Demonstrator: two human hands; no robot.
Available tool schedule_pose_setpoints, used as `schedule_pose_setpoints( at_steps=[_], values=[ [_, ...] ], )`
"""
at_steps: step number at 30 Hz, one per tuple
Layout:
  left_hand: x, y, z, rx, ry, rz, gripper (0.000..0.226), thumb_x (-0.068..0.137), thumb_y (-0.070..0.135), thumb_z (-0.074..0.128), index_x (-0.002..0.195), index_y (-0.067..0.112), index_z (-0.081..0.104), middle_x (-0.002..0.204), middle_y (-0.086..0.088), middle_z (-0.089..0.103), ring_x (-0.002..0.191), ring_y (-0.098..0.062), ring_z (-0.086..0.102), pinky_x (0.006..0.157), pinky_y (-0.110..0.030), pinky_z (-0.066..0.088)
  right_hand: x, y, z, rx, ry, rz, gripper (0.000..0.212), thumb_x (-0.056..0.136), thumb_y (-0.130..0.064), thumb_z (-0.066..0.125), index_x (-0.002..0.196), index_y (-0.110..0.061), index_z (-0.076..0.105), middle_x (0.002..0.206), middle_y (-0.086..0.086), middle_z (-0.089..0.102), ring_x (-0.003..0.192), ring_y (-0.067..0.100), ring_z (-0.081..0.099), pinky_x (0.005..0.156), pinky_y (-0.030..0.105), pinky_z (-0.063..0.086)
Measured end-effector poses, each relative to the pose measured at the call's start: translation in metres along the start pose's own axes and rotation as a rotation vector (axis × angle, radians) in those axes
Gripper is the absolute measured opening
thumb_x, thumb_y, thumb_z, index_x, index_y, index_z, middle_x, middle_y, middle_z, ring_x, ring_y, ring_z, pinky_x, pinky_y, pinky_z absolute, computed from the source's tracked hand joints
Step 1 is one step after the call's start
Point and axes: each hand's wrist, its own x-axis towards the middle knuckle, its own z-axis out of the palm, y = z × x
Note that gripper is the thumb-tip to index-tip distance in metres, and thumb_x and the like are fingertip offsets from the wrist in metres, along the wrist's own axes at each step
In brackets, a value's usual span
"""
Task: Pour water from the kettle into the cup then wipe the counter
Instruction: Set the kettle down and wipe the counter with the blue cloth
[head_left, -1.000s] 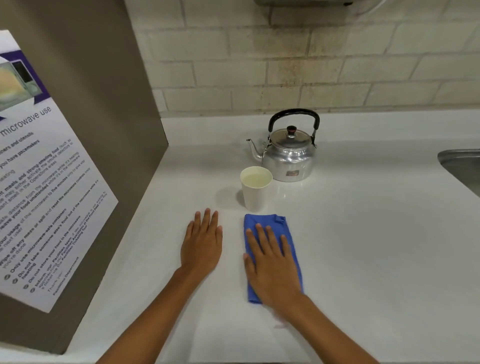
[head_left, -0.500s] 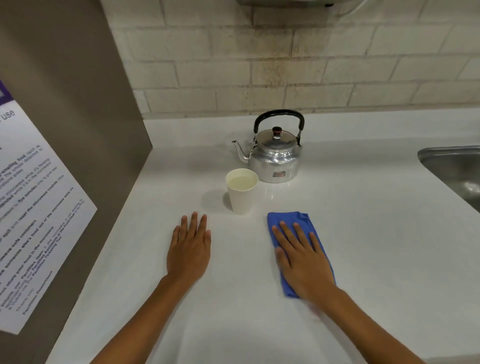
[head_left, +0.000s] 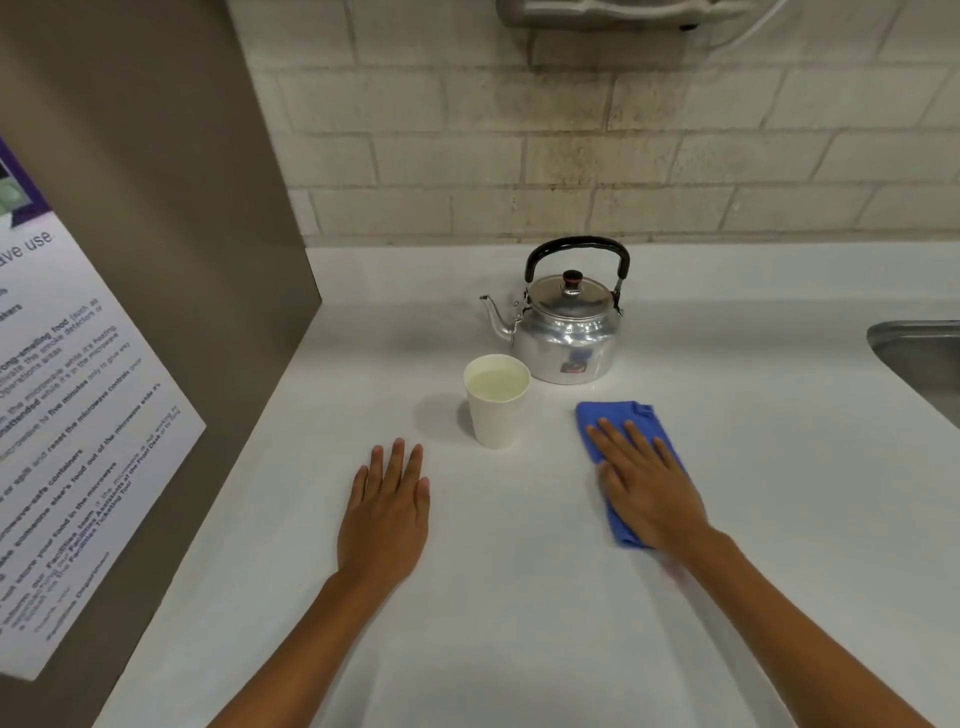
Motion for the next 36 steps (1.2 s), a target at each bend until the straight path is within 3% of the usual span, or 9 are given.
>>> schedule_pose_setpoints(
  at_steps=[3,7,10,13,16,22,27,30,36],
  values=[
    [0.002,0.001,0.000,0.006,0.002,-0.007,0.052,0.097,0.036,0.009,0.145,0.022,-0.006,0.158,-0.001,-0.006,0.144,-0.020,-0.009,0.116,-0.033,-0.005,0.032,-0.010,-0.003,-0.043,-0.059,0.018,0.051,0.100,-0.029,0.021,0.148,-0.027,0.003,0.159,-0.006,0.004,0.147,0.020,0.000,0.119,0.042,0.003],
    [0.002,-0.002,-0.001,0.010,-0.006,-0.008,0.052,0.097,0.036,0.009,0.145,0.022,-0.006,0.158,-0.001,-0.006,0.145,-0.020,-0.009,0.117,-0.033,-0.004,0.053,-0.041,-0.001,-0.040,-0.127,-0.158,0.051,0.101,-0.029,0.020,0.148,-0.026,0.001,0.159,-0.005,0.000,0.147,0.020,-0.002,0.120,0.040,0.000],
    [0.000,-0.003,0.000,0.009,-0.011,-0.001,0.052,0.097,0.036,0.009,0.145,0.022,-0.007,0.158,-0.001,-0.007,0.144,-0.020,-0.010,0.115,-0.031,-0.006,0.036,-0.012,-0.004,-0.022,-0.138,-0.270,0.050,0.101,-0.029,0.023,0.147,-0.030,0.003,0.159,-0.010,0.001,0.146,0.014,-0.003,0.120,0.035,-0.001],
    [0.001,0.000,-0.001,0.001,-0.005,-0.003,0.052,0.097,0.036,0.009,0.145,0.022,-0.007,0.157,-0.001,-0.007,0.144,-0.020,-0.010,0.116,-0.032,-0.006,0.027,0.019,-0.011,0.004,-0.114,-0.162,0.050,0.100,-0.029,0.025,0.146,-0.034,0.005,0.158,-0.012,0.004,0.146,0.012,-0.001,0.120,0.035,0.001],
    [0.001,0.000,-0.002,0.009,-0.008,-0.012,0.052,0.097,0.035,0.009,0.145,0.022,-0.006,0.158,-0.001,-0.006,0.145,-0.021,-0.009,0.117,-0.033,-0.004,0.040,-0.003,-0.011,-0.048,-0.121,-0.066,0.052,0.100,-0.029,0.022,0.147,-0.030,0.001,0.159,-0.008,0.000,0.147,0.016,-0.003,0.120,0.040,0.000],
    [-0.002,-0.005,0.000,0.012,-0.001,0.005,0.052,0.097,0.034,0.010,0.145,0.020,-0.007,0.157,-0.003,-0.006,0.145,-0.021,-0.008,0.117,-0.033,-0.003,0.030,-0.028,0.004,0.032,-0.138,-0.259,0.052,0.099,-0.030,0.025,0.147,-0.032,0.006,0.159,-0.011,0.004,0.146,0.014,-0.002,0.119,0.038,-0.001],
    [0.003,0.004,-0.002,-0.014,0.001,0.014,0.052,0.097,0.034,0.011,0.145,0.020,-0.004,0.158,-0.003,-0.004,0.145,-0.022,-0.007,0.118,-0.034,0.000,0.052,0.040,-0.021,-0.031,-0.085,0.102,0.052,0.099,-0.029,0.027,0.148,-0.026,0.010,0.160,-0.004,0.007,0.146,0.020,0.006,0.119,0.042,0.007],
    [-0.001,0.003,-0.003,-0.006,-0.009,0.003,0.052,0.097,0.035,0.010,0.145,0.021,-0.004,0.158,-0.003,-0.004,0.145,-0.022,-0.007,0.118,-0.034,-0.001,0.044,0.012,-0.013,-0.074,-0.060,0.206,0.053,0.099,-0.031,0.022,0.148,-0.022,0.005,0.160,-0.001,0.005,0.146,0.026,0.004,0.118,0.047,0.006],
    [-0.001,-0.003,-0.003,-0.025,-0.005,0.010,0.052,0.097,0.034,0.012,0.146,0.020,-0.003,0.158,-0.003,-0.003,0.145,-0.022,-0.007,0.118,-0.034,-0.001,-0.016,-0.053,0.005,-0.011,-0.090,-0.193,0.052,0.096,-0.037,0.015,0.147,-0.032,0.004,0.158,-0.012,0.004,0.147,0.016,0.000,0.119,0.038,-0.002]
  ],
)
